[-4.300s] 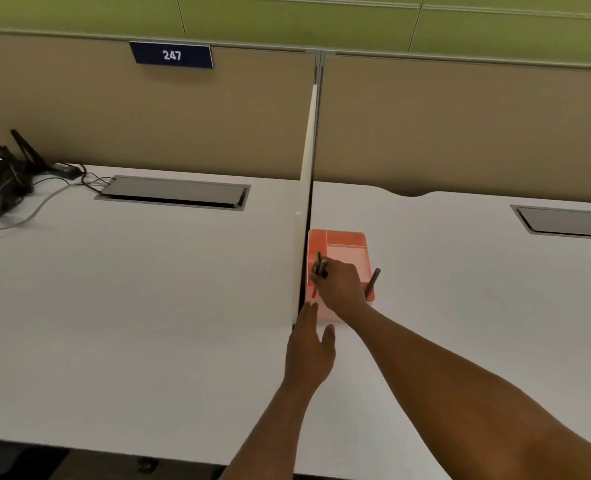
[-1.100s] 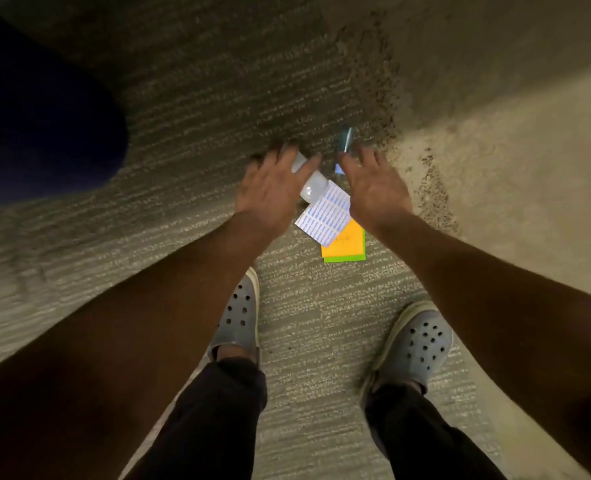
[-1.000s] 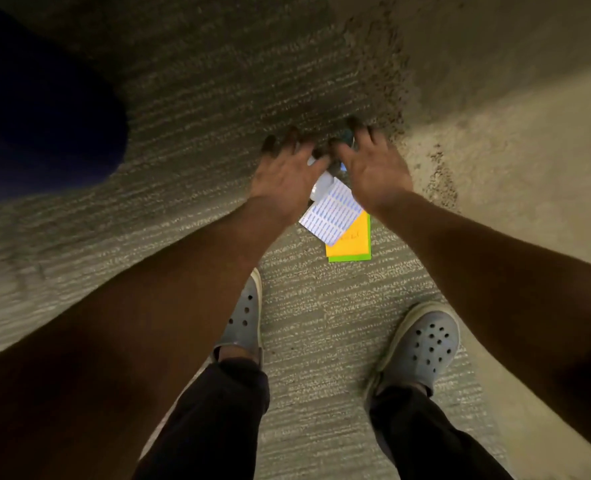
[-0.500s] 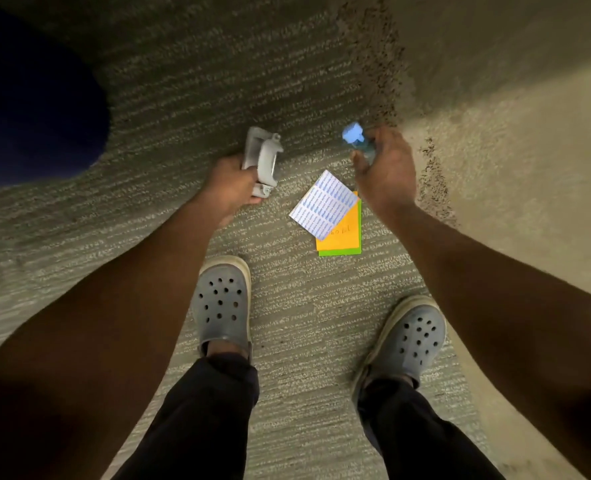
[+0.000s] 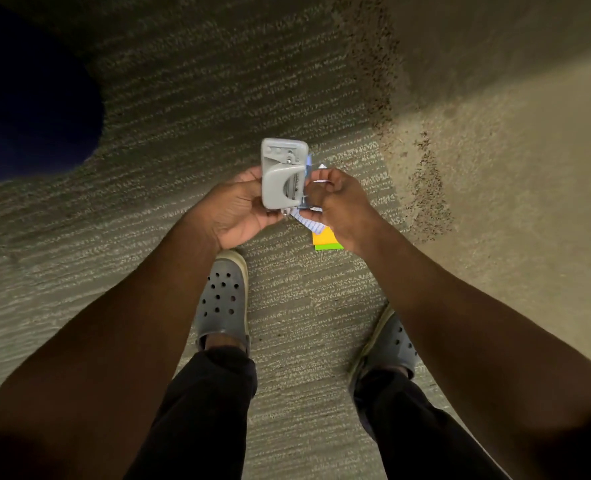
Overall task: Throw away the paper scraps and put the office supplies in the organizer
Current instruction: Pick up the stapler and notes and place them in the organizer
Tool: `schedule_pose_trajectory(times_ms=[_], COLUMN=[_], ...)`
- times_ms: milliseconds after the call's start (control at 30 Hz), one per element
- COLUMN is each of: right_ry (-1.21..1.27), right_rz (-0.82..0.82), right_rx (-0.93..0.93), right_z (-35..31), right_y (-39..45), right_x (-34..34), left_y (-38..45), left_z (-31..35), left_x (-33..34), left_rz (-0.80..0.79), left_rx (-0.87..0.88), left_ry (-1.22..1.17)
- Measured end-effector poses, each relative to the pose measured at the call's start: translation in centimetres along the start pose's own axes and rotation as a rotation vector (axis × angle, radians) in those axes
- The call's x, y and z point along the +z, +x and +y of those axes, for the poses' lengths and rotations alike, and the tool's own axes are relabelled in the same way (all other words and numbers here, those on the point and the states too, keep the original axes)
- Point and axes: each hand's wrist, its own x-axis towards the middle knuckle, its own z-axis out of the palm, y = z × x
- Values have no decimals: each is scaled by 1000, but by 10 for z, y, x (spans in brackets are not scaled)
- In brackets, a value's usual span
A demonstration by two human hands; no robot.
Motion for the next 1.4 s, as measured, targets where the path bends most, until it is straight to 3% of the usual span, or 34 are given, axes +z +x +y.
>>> schedule_pose_trajectory(times_ms=[100,300,367,433,500,600,700,833,967,1100,1267,1400], right_ry=[-128,-163,-372,-639,-694,-759,-820,-760,-719,-764,-560,-458], right_rz=[63,12,180,475,651,600,633,669,588,554,609,482], right_rx=[-46,-39,-101,-177,-117,199,290,293,277,306,154,16], right_z=[0,4,6,11,19,33,38,37,37,40,46,42], right_y=[0,-2,1,2,2,5,8,13,16,17,13,0], right_x=[1,-8,-14,-25,-34,-32,-19,-3,5,10,7,-4], left_y=[5,12,12,12,12,14,18,29,32,30,28,16], left_z=[-5,-16,-18,-19,-19,-16,-15,-22,-31,-37,-38,-37], left_x=[3,1,-2,-8,-17,-29,-31,-18,-13,-12,-10,-4], left_rz=[-49,-5,17,51,90,161,196,161,146,181,174,161], left_rx=[-14,-3,1,2,14,56,99,75,18,4,-3,19], left_ry=[21,-47,-69,-82,-79,-64,-37,58,183,106,50,25])
